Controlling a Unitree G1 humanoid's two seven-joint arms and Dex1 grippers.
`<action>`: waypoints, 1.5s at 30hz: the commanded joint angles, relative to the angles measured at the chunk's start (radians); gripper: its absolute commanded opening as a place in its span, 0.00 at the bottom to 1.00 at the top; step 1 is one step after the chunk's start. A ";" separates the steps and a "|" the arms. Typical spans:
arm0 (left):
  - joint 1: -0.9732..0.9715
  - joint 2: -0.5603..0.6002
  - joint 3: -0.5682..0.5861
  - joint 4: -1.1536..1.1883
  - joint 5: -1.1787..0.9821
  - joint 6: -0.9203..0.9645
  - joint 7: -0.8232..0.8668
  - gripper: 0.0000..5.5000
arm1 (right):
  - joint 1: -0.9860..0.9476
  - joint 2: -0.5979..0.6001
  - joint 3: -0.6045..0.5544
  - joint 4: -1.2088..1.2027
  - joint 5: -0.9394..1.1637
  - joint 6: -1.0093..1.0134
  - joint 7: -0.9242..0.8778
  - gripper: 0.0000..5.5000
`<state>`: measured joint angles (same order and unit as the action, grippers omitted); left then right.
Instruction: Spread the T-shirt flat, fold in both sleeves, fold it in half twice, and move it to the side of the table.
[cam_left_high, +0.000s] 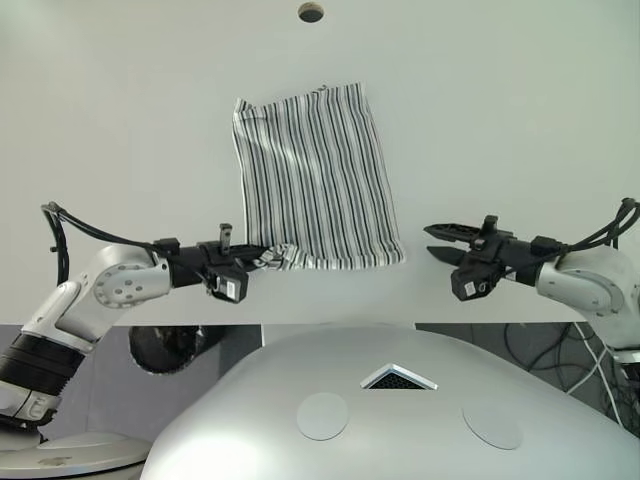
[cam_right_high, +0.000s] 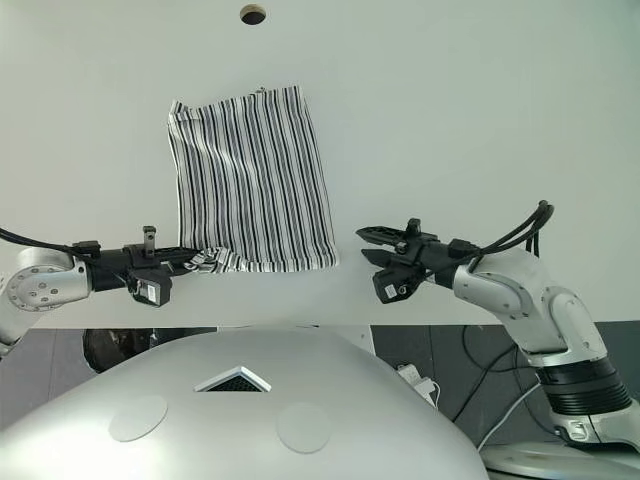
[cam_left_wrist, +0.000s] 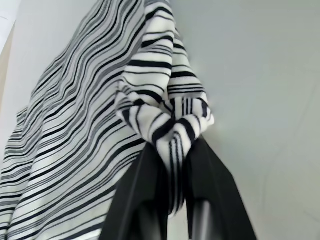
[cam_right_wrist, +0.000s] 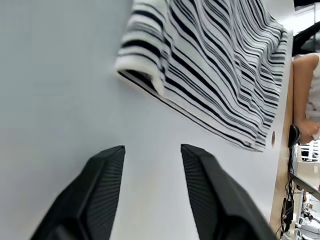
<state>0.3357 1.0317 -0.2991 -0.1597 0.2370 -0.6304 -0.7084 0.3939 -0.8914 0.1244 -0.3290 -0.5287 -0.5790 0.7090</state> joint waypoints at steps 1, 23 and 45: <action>-0.010 0.000 -0.010 0.028 0.021 0.021 -0.038 0.04 | 0.003 -0.007 0.056 -0.011 -0.015 0.021 0.037 0.39; -0.039 -0.028 -0.026 0.023 0.040 0.018 -0.070 0.04 | -0.228 0.105 0.285 0.088 -0.035 0.041 0.031 0.39; -0.060 -0.065 0.013 -0.001 -0.060 0.021 -0.059 0.04 | -0.261 0.110 0.316 0.137 0.113 0.084 0.045 0.01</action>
<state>0.2894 0.9738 -0.3002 -0.1517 0.2027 -0.6201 -0.7619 0.1174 -0.7502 0.4650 -0.1738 -0.4479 -0.5307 0.7233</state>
